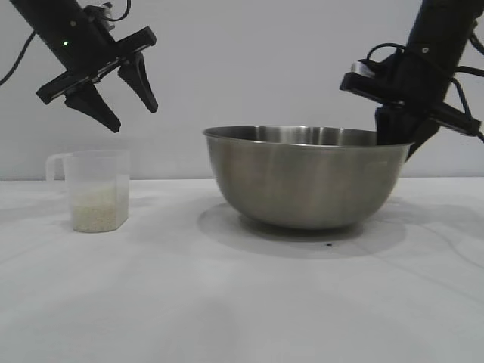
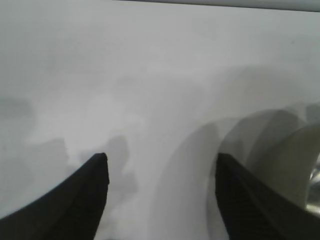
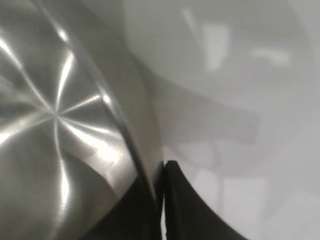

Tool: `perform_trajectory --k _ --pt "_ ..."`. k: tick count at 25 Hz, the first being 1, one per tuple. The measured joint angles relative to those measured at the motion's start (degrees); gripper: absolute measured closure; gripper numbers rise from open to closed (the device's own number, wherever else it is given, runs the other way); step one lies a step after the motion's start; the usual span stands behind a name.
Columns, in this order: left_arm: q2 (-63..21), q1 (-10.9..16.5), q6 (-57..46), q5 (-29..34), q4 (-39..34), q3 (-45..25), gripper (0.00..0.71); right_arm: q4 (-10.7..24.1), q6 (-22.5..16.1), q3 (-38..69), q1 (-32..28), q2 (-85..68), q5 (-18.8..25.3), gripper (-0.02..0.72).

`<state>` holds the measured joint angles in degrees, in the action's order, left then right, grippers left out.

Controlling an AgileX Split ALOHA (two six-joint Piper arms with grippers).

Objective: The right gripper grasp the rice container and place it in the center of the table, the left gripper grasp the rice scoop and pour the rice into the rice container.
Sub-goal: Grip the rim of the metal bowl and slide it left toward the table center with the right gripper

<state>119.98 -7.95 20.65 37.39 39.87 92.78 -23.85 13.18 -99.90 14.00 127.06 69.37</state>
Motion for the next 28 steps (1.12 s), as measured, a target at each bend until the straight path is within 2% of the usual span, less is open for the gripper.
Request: perform_trajectory --k 4,5,6,11,16,18,25,27,28 --pt "0.0 0.0 0.0 0.0 0.0 0.0 0.305 0.1 0.1 0.0 0.2 0.2 0.1 0.703" --pt "0.0 0.0 0.0 0.0 0.0 0.0 0.305 0.3 0.1 0.0 0.2 0.5 0.1 0.647" --pt "0.0 0.0 0.0 0.0 0.0 0.0 0.305 0.1 0.1 0.0 0.2 0.6 0.1 0.647" --pt "0.0 0.0 0.0 0.0 0.0 0.0 0.305 -0.2 0.1 0.0 0.2 1.2 0.1 0.447" --pt "0.0 0.0 0.0 0.0 0.0 0.0 0.305 -0.3 0.0 0.0 0.2 0.3 0.1 0.164" --pt "0.0 0.0 0.0 0.0 0.0 0.0 0.305 0.3 -0.5 0.0 0.2 -0.8 0.1 0.096" --pt "0.0 0.0 0.0 0.0 -0.4 0.0 0.305 2.8 -1.5 0.0 0.2 -5.6 0.3 0.106" --pt "0.0 0.0 0.0 0.0 -0.4 0.0 0.305 4.5 -3.0 0.0 0.2 -7.5 0.5 0.106" --pt "0.0 0.0 0.0 0.0 -0.4 0.0 0.305 6.5 -4.1 0.0 0.2 -8.4 0.5 0.106"
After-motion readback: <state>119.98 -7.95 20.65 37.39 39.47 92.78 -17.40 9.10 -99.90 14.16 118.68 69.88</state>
